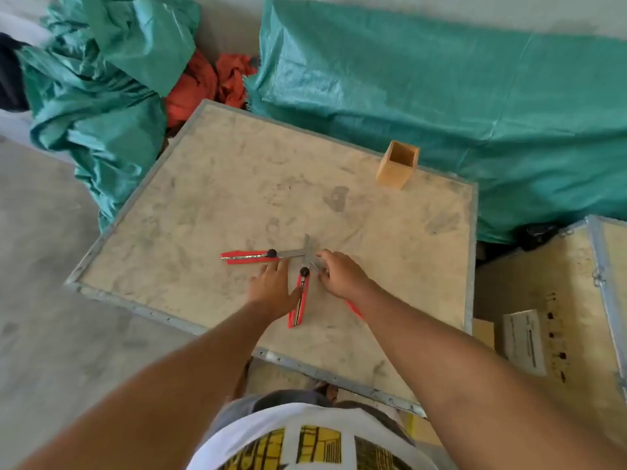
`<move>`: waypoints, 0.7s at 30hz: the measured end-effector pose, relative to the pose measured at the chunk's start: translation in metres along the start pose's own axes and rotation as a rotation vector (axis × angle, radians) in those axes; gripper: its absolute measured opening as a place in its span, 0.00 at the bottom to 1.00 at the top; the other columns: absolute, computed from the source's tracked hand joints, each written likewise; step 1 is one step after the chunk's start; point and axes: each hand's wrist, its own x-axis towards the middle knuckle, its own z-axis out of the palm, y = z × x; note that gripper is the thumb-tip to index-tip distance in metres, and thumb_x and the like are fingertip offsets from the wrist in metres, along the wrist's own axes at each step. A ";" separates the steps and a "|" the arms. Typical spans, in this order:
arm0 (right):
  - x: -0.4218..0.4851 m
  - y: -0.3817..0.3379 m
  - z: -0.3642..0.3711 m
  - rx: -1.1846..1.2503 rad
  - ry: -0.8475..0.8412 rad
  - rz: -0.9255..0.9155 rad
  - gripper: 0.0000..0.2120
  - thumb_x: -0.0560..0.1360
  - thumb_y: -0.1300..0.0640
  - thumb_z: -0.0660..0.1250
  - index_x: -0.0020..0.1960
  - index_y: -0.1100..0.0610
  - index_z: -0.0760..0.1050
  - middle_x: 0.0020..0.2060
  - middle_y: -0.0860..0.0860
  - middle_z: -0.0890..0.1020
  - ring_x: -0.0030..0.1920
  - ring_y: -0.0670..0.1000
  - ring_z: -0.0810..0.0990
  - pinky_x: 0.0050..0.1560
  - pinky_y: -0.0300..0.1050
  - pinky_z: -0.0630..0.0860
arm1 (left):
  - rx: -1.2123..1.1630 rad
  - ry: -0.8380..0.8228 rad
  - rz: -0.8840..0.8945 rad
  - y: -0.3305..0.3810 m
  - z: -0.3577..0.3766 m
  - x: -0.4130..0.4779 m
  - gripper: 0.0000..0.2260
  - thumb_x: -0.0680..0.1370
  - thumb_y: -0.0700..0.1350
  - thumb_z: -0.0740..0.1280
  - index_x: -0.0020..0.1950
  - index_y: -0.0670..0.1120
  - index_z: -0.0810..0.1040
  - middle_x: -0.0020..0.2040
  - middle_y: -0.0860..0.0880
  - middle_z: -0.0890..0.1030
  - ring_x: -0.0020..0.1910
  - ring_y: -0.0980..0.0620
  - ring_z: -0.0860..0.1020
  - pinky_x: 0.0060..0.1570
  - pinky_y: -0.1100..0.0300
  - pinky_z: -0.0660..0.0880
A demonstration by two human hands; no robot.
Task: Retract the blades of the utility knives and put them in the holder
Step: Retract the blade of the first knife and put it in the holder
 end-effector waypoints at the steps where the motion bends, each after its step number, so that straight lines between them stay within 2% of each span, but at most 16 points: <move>1: 0.000 -0.001 0.006 0.006 -0.006 -0.017 0.23 0.79 0.53 0.64 0.73 0.52 0.69 0.57 0.60 0.81 0.58 0.63 0.79 0.55 0.53 0.77 | -0.019 -0.011 -0.046 0.001 0.006 -0.008 0.33 0.75 0.61 0.62 0.76 0.47 0.61 0.73 0.45 0.70 0.71 0.42 0.69 0.61 0.44 0.74; 3: -0.002 -0.005 0.011 -0.022 -0.010 -0.023 0.23 0.79 0.51 0.64 0.73 0.51 0.69 0.56 0.59 0.82 0.60 0.64 0.78 0.57 0.54 0.77 | -0.071 -0.002 -0.116 0.002 0.024 -0.020 0.33 0.75 0.61 0.62 0.75 0.47 0.62 0.72 0.46 0.70 0.70 0.43 0.69 0.60 0.45 0.74; 5: -0.006 -0.010 0.013 -0.095 -0.016 -0.019 0.22 0.81 0.50 0.63 0.74 0.52 0.69 0.60 0.59 0.80 0.63 0.63 0.75 0.61 0.57 0.76 | -0.101 -0.018 -0.151 0.005 0.041 -0.030 0.33 0.74 0.62 0.64 0.74 0.47 0.63 0.71 0.46 0.70 0.68 0.42 0.70 0.59 0.45 0.74; 8: -0.004 -0.014 0.015 -0.167 0.013 -0.061 0.19 0.81 0.51 0.63 0.71 0.50 0.72 0.59 0.57 0.81 0.62 0.62 0.75 0.60 0.57 0.75 | -0.124 -0.007 -0.170 0.012 0.051 -0.032 0.30 0.73 0.60 0.68 0.71 0.49 0.67 0.66 0.46 0.72 0.65 0.42 0.72 0.54 0.46 0.77; 14: 0.001 -0.021 0.025 -0.039 0.002 -0.012 0.14 0.80 0.54 0.64 0.65 0.55 0.77 0.51 0.56 0.86 0.55 0.61 0.82 0.54 0.54 0.80 | -0.264 0.018 -0.174 0.008 0.060 -0.033 0.19 0.74 0.45 0.69 0.65 0.50 0.74 0.60 0.44 0.75 0.54 0.42 0.77 0.47 0.50 0.79; 18: 0.008 -0.027 0.026 0.116 -0.014 0.086 0.14 0.81 0.56 0.66 0.65 0.57 0.77 0.57 0.57 0.84 0.58 0.58 0.82 0.60 0.50 0.78 | -0.366 0.015 -0.159 0.000 0.059 -0.033 0.17 0.72 0.43 0.70 0.61 0.46 0.79 0.54 0.43 0.77 0.48 0.44 0.79 0.44 0.58 0.75; 21: 0.011 -0.028 0.034 0.333 0.024 0.216 0.10 0.79 0.59 0.68 0.60 0.58 0.79 0.56 0.57 0.84 0.56 0.59 0.84 0.59 0.55 0.81 | -0.425 0.006 -0.146 -0.003 0.058 -0.035 0.18 0.72 0.43 0.71 0.62 0.47 0.79 0.52 0.44 0.78 0.47 0.44 0.78 0.44 0.60 0.71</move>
